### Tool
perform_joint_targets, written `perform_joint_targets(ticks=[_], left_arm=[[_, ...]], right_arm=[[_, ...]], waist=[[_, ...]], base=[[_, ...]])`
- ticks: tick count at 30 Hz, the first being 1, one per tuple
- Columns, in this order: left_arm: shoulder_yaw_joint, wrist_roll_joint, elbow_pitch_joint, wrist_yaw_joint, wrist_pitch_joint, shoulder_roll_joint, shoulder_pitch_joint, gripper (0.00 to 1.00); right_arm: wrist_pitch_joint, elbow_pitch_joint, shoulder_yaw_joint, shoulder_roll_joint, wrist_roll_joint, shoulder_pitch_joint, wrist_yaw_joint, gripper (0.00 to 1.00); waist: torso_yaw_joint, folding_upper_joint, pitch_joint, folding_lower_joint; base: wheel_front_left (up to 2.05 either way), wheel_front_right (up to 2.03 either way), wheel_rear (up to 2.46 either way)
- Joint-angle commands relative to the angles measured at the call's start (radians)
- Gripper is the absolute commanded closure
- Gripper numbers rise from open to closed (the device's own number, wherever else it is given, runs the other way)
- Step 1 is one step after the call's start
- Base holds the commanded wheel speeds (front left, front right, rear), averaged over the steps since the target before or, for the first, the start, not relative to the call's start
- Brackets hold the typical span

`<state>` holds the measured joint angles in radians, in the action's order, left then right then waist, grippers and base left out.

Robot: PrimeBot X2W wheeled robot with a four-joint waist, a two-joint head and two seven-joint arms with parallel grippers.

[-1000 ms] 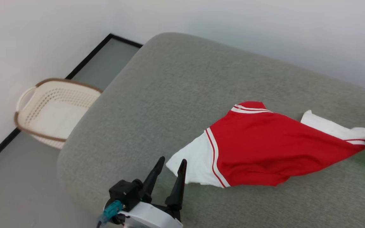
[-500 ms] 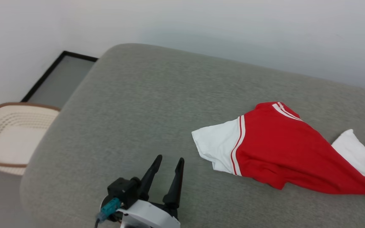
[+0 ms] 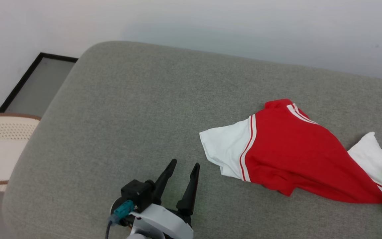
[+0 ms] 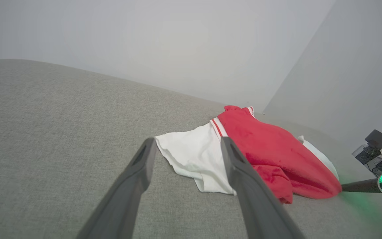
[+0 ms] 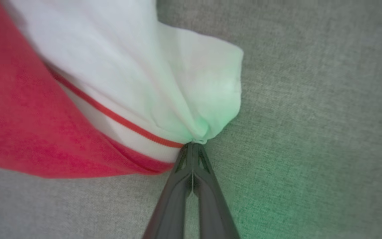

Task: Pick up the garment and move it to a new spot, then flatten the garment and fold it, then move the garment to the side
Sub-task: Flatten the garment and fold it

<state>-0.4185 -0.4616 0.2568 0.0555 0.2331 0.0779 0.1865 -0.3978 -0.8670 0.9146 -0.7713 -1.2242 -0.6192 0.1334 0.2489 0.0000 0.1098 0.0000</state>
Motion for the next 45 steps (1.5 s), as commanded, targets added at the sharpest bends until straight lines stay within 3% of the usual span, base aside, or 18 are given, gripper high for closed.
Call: perform_joint_targets(ticks=[1,10,14,20,25,30,39,45], left_arm=[[0.001,0.004,0.003,-0.001,0.000,0.006,0.009,0.00],[0.017,-0.002,0.010,-0.021,-0.002,0.044,-0.053,0.00],[0.033,0.004,-0.001,-0.035,0.011,0.065,-0.093,0.00],[0.069,0.018,-0.012,-0.051,0.028,0.085,-0.135,0.00],[0.126,0.042,-0.040,-0.056,0.032,0.086,-0.165,0.00],[0.216,0.100,-0.103,-0.048,0.031,0.071,-0.212,0.00],[0.409,0.219,-0.204,0.007,0.031,0.030,-0.296,0.00],[0.506,0.263,-0.230,0.041,0.031,0.005,-0.326,0.00]], right_arm=[[0.012,-0.019,0.012,0.033,0.016,0.007,-0.005,0.00],[0.087,-0.002,0.020,0.045,0.065,-0.004,-0.003,0.00],[0.164,0.059,0.032,0.038,0.111,0.003,-0.003,0.00],[0.427,0.174,0.023,0.006,0.243,0.031,-0.003,0.00],[0.607,0.206,-0.033,0.027,0.363,0.072,-0.003,0.00],[0.661,0.247,-0.191,0.069,0.493,0.141,-0.003,0.00],[0.662,0.573,-0.708,0.231,0.834,0.446,-0.003,0.00],[0.662,0.706,-0.867,0.330,0.942,0.627,-0.003,0.00]], waist=[[-0.005,0.0000,-0.010,0.0000],[-0.079,0.0000,-0.107,0.0000],[-0.134,0.0000,-0.146,0.0000],[-0.208,0.0000,-0.175,0.0000],[-0.261,0.0000,-0.192,0.0000],[-0.299,0.0000,-0.201,0.0000],[-0.345,0.0000,-0.207,0.0000],[-0.365,0.0000,-0.210,0.0000]], base=[[0.00,0.00,0.00],[0.00,0.00,0.00],[0.00,0.00,0.00],[0.00,0.00,0.00],[0.00,0.00,0.00],[0.00,0.00,0.00],[0.00,0.00,0.00],[0.00,0.00,0.00]])
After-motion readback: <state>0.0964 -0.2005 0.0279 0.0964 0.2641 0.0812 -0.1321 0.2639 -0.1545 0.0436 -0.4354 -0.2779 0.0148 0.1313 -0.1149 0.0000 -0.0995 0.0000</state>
